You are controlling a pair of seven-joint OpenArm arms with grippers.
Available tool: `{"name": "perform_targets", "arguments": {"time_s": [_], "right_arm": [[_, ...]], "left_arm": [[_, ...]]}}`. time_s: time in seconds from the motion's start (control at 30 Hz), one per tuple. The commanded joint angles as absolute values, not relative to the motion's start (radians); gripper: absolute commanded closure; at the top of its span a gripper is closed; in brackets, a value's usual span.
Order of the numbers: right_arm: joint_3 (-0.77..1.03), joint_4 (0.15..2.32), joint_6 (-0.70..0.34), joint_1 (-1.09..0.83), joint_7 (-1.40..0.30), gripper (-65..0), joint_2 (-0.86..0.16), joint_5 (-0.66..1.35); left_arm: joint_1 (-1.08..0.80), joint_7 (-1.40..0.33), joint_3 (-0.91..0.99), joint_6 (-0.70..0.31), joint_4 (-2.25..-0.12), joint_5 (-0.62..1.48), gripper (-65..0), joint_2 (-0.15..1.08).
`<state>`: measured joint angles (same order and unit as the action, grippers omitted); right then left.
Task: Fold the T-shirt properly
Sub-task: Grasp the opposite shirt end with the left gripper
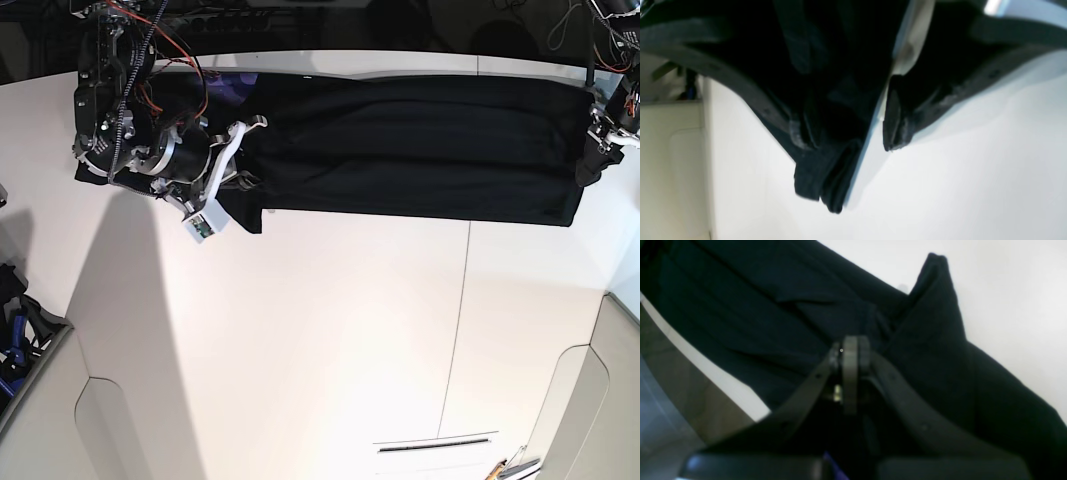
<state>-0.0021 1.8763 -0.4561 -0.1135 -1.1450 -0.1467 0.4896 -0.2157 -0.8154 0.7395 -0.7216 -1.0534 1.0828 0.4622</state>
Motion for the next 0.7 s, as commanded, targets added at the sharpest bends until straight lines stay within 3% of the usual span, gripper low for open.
{"name": "perform_targets", "arguments": {"time_s": [0.0, 0.5, 0.57, 0.67], "right_arm": [[0.001, 1.892, -0.460, -0.103, -1.121, 0.0, -0.149, 0.505], [0.001, 1.892, -0.460, -0.103, -1.122, 0.0, -0.149, 0.505], [0.001, 1.892, -0.460, -0.103, -1.121, 0.0, -0.149, 0.505], [0.001, 1.892, -0.460, -0.103, -1.121, 0.0, -0.149, 0.505]], "left_arm": [[-0.218, -0.823, 0.739, -0.698, -1.057, 1.020, -35.2, 0.474], [-0.216, -0.796, 0.603, -0.698, -1.057, 1.011, -33.8, 0.474], [-0.216, -0.797, 0.603, -0.698, -1.057, 1.011, -25.1, 0.474], [-0.216, -0.796, 0.603, -0.698, -1.057, 1.012, -4.1, 0.474]]}}
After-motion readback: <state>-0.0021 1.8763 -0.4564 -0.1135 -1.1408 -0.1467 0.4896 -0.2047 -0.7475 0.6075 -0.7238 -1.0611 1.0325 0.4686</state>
